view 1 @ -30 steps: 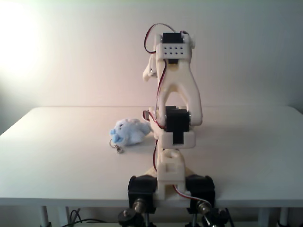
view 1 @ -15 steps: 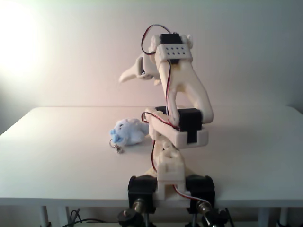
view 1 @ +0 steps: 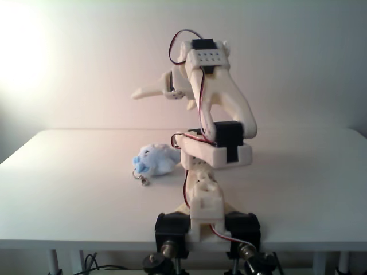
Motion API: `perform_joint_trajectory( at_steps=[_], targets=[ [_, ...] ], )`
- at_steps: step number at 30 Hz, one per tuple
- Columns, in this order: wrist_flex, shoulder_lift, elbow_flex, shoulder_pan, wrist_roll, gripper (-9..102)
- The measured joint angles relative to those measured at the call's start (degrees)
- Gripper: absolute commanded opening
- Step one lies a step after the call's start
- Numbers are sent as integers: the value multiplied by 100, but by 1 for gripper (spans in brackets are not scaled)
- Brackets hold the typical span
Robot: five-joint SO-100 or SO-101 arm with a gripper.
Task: Grasp a skyblue doll and put it into the bowl.
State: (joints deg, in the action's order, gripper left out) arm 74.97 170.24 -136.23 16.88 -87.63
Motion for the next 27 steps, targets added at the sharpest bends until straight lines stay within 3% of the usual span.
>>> perform_joint_trajectory(
  at_steps=[5, 17, 27],
  targets=[
    [-290, -448, 0, -9, 0, 71],
    [-1960, -2083, -9, -9, 0, 71],
    [-2074, -3296, -9, 70, 0, 72]
  ],
)
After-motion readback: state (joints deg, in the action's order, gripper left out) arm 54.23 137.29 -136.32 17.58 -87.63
